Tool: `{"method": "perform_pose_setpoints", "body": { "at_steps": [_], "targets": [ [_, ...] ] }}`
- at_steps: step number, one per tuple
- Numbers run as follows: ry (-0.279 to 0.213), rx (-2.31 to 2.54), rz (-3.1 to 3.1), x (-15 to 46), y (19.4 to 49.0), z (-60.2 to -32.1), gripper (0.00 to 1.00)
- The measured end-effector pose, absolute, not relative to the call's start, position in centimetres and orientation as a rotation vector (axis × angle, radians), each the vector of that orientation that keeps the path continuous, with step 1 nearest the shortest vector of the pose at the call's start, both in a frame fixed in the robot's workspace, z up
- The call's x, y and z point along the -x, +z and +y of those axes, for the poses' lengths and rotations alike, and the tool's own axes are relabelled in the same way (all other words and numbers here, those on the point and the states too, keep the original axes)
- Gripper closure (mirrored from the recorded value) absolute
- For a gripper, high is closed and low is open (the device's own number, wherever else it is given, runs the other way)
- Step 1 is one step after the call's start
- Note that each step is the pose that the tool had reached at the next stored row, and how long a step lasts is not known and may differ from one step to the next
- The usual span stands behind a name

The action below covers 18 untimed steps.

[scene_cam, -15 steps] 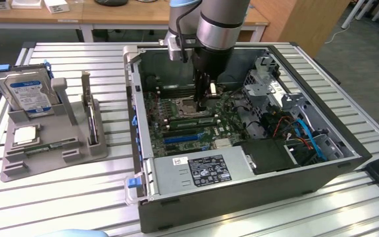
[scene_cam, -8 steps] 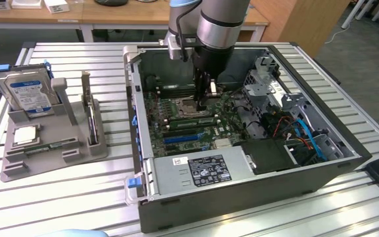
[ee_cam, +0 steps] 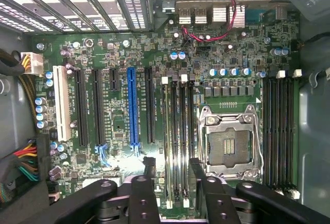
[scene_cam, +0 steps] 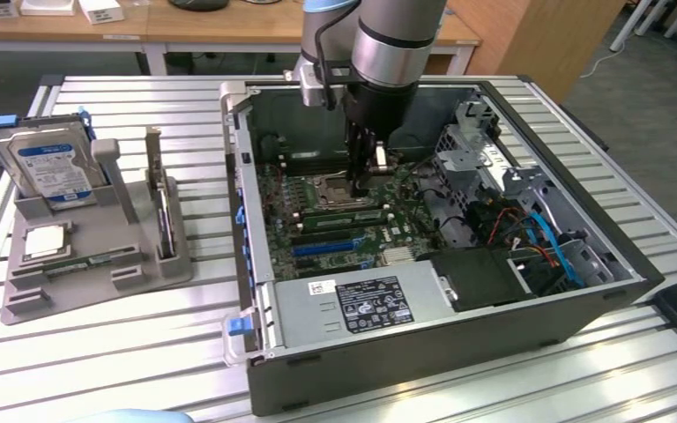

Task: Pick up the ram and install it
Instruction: 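Press down the ram until it locks into place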

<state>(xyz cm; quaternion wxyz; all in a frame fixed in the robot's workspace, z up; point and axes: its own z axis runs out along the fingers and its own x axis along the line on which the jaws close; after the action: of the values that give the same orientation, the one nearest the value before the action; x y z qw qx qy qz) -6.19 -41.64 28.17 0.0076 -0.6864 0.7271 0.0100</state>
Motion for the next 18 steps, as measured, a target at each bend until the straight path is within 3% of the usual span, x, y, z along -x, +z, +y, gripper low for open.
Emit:
{"method": "perform_pose_setpoints", "body": {
  "at_steps": [2,3,10,12,14,18],
  "targets": [
    [0.031,2.146,2.273,6.19,28.17,-41.64,0.62],
    [0.031,2.146,2.273,6.19,28.17,-41.64,0.69],
    [0.031,2.146,2.273,6.19,28.17,-41.65,0.71],
    [0.031,2.146,2.273,6.19,28.17,-41.64,0.83],
    [0.031,2.146,2.273,6.19,28.17,-41.64,0.89],
    [0.031,2.146,2.273,6.16,28.17,-41.64,0.9]
  ]
}}
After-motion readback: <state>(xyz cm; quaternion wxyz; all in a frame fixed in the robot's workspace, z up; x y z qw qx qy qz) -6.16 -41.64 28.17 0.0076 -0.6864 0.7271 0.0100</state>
